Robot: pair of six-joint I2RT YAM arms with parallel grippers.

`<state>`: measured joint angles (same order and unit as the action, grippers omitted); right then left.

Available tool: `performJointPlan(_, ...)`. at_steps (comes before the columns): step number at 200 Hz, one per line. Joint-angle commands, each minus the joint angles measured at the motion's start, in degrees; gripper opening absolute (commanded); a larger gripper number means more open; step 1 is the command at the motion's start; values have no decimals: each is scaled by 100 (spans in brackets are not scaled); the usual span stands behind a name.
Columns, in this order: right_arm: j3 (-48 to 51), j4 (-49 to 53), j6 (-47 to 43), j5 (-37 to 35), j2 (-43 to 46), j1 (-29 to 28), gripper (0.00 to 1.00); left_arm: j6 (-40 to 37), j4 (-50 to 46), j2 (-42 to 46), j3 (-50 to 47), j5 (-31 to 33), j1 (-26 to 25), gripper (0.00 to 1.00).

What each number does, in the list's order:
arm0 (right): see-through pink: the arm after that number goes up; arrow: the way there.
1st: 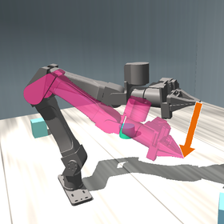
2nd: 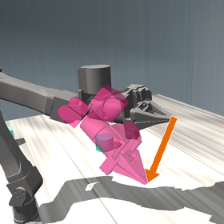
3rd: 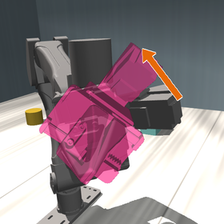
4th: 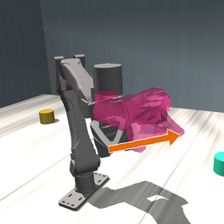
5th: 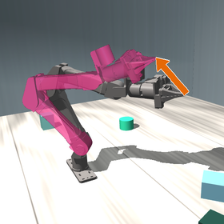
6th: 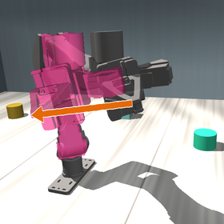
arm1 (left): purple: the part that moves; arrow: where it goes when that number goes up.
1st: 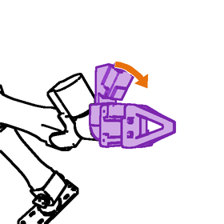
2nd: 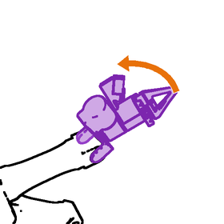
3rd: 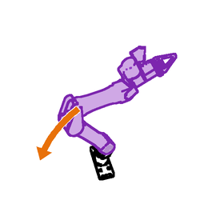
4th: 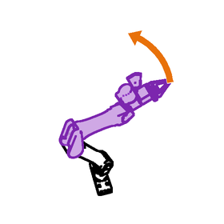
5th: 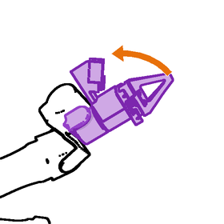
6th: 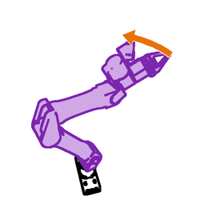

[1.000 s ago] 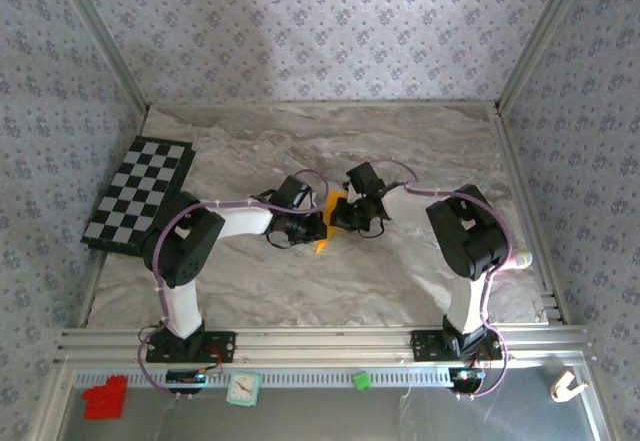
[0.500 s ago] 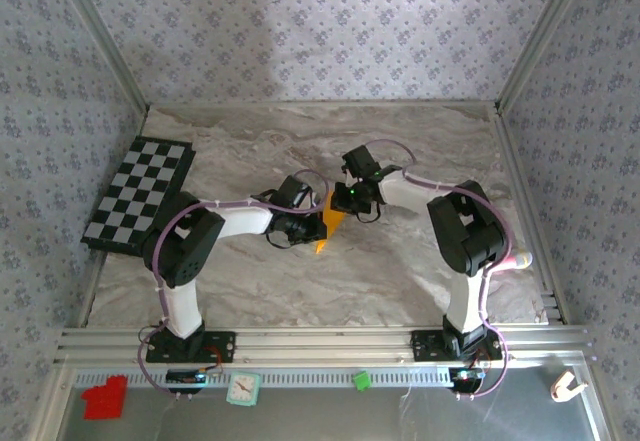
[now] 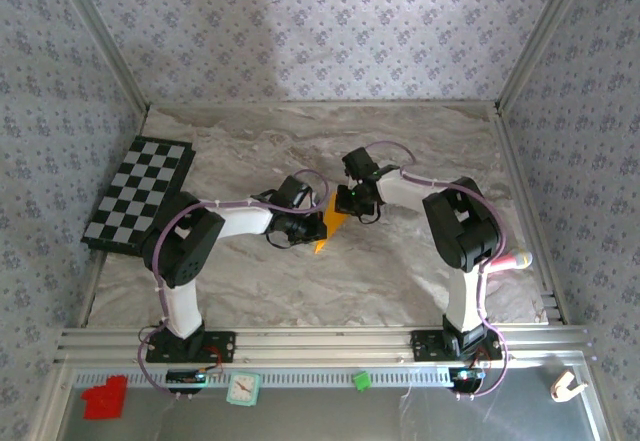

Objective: Fold a paper plane with a square sheet of paper (pick it up from the middle)
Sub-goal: Fold the wing for the fifth time at the center of the table.

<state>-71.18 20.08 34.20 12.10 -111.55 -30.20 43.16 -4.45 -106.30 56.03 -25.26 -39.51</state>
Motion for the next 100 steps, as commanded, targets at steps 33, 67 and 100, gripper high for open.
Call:
performJointPlan(33,637,-172,84,2,-95,175,15,54,-729,-152,-285,249,-55,0)
performJointPlan(67,997,-553,-12,386,-2,245,13,65,-115,132,-78,-103,-40,2)
performJointPlan(100,1124,-849,-157,782,89,247,13,71,151,-3,292,-148,-1,10)
